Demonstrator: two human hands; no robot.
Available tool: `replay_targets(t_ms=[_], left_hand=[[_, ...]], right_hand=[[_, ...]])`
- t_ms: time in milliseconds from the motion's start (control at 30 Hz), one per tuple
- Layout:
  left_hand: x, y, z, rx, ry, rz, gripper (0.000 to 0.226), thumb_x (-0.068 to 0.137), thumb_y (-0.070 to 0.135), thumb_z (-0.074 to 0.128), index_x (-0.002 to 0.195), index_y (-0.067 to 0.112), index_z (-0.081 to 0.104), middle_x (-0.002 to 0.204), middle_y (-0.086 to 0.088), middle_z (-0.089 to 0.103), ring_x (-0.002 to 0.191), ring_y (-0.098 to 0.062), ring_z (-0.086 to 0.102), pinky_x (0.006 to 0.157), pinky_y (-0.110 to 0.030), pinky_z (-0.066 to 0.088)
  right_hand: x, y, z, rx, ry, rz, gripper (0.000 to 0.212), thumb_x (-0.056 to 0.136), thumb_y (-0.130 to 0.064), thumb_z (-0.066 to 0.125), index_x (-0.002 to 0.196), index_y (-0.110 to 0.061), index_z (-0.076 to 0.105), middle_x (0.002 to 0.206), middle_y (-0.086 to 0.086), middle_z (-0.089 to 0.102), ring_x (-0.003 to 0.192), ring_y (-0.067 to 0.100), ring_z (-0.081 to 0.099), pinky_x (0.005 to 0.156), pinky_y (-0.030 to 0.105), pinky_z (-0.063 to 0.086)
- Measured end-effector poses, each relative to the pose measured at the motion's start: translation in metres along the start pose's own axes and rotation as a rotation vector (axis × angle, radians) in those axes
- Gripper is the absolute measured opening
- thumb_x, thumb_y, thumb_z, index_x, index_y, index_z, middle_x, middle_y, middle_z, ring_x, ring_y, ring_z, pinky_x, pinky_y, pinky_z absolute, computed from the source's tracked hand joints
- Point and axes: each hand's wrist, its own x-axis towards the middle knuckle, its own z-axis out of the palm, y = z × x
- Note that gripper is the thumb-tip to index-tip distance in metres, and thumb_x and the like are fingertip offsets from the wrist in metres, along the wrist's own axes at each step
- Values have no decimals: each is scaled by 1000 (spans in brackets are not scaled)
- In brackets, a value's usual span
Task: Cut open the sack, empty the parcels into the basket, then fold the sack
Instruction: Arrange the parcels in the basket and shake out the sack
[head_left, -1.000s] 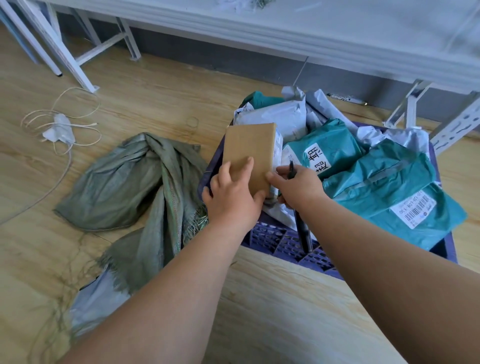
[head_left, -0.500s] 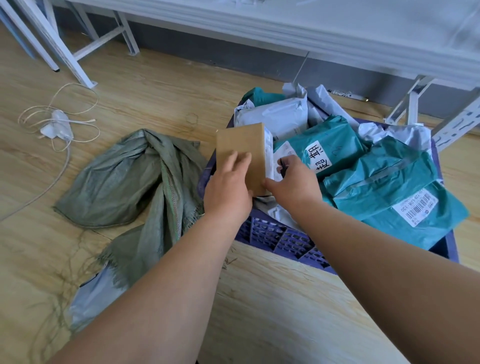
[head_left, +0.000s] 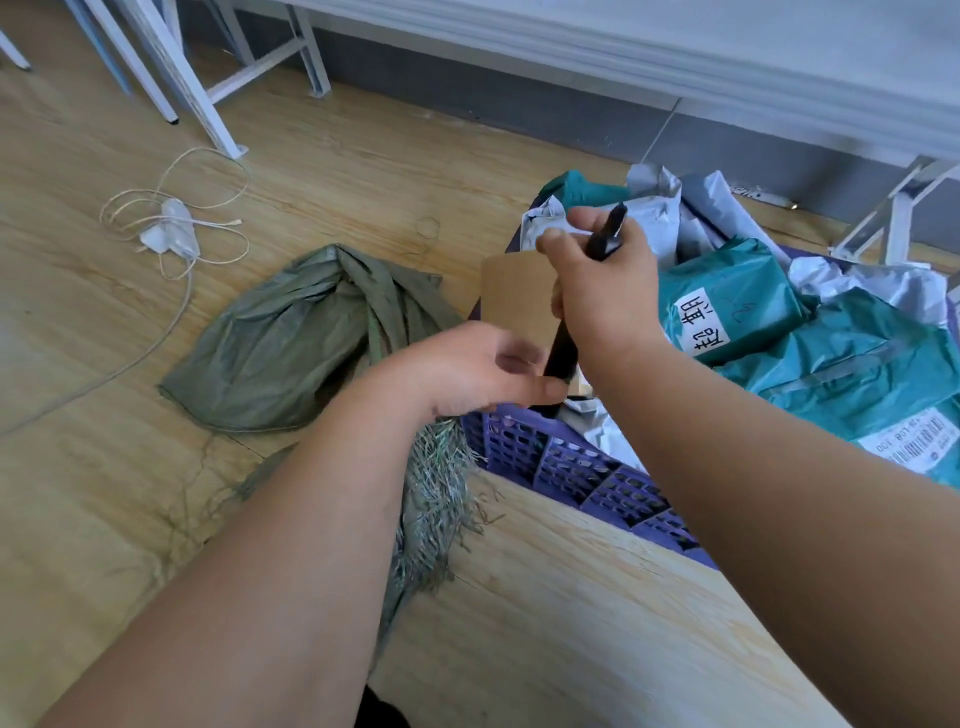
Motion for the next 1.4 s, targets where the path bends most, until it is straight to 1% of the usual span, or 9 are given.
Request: replay_targets(t_ms=[200, 367, 500, 600, 867, 1000, 1100, 1200, 1400], left_hand=[[-7, -14, -15, -94, 152, 42, 27, 82, 38, 71, 101, 18, 72, 91, 4, 75, 82, -9, 68, 75, -30, 49], [-21, -37, -53, -102, 91, -97, 24, 83, 39, 69, 103, 27, 70, 102, 4, 73, 96, -7, 66, 81, -29, 50], [9, -115, -73, 32, 509, -360, 30, 89, 37, 64, 114, 21, 67, 126, -4, 64, 114, -23, 60, 100, -37, 46], [24, -169, -48, 365, 255, -564, 44, 82, 57, 58, 119, 35, 65, 142, -4, 50, 133, -28, 43, 111, -38, 35], [46, -199, -15, 89, 206, -703, 85, 83, 59, 59, 150, 17, 28, 158, -8, 24, 144, -29, 25, 115, -43, 26], [44, -205, -14, -143, 517, -620, 44, 84, 26, 70, 121, 4, 61, 118, -13, 63, 109, -25, 59, 93, -30, 44], [35, -197, -26, -229, 916, -559, 29, 80, 15, 70, 104, 10, 55, 96, -7, 60, 91, -26, 60, 74, -25, 39], [27, -190, -25, -233, 885, -605, 38, 86, 15, 64, 122, 5, 56, 111, -12, 64, 100, -31, 61, 73, -26, 38], [-2, -151, 5, -318, 1037, -628, 9, 94, 18, 53, 97, 11, 56, 86, -9, 56, 81, -27, 54, 69, -31, 37]], right_hand=[[-9, 8, 35, -36, -258, 101, 17, 90, -22, 64, 104, -15, 60, 81, 1, 70, 54, 5, 58, 62, 27, 53], [-13, 18, 52, -8, -336, 163, 13, 98, -22, 52, 101, -10, 57, 69, -2, 66, 48, 6, 57, 51, 22, 49], [-20, 30, 55, -206, -424, 113, 16, 97, -25, 54, 99, -10, 57, 62, -5, 62, 44, 8, 48, 52, 26, 44], [-31, 39, 60, -352, -481, 105, 20, 94, -30, 57, 82, -14, 57, 53, -9, 58, 45, 11, 44, 57, 31, 40], [-38, 47, 66, -507, -564, 159, 47, 91, -46, 56, 98, 0, 63, 58, 2, 55, 45, 13, 44, 58, 33, 39], [-39, 50, 60, -480, -565, 200, 48, 92, -45, 55, 102, 1, 63, 60, 2, 54, 48, 14, 44, 59, 33, 41], [-36, 55, 59, -465, -567, 194, 43, 94, -41, 54, 101, 1, 64, 61, 2, 54, 46, 12, 43, 58, 32, 39], [-35, 59, 59, -433, -557, 215, 40, 94, -41, 54, 99, -2, 64, 61, 1, 56, 46, 13, 43, 56, 31, 38], [-45, 54, 50, -393, -563, 317, 24, 95, -36, 53, 89, -13, 60, 64, -1, 65, 45, 9, 46, 52, 26, 40]])
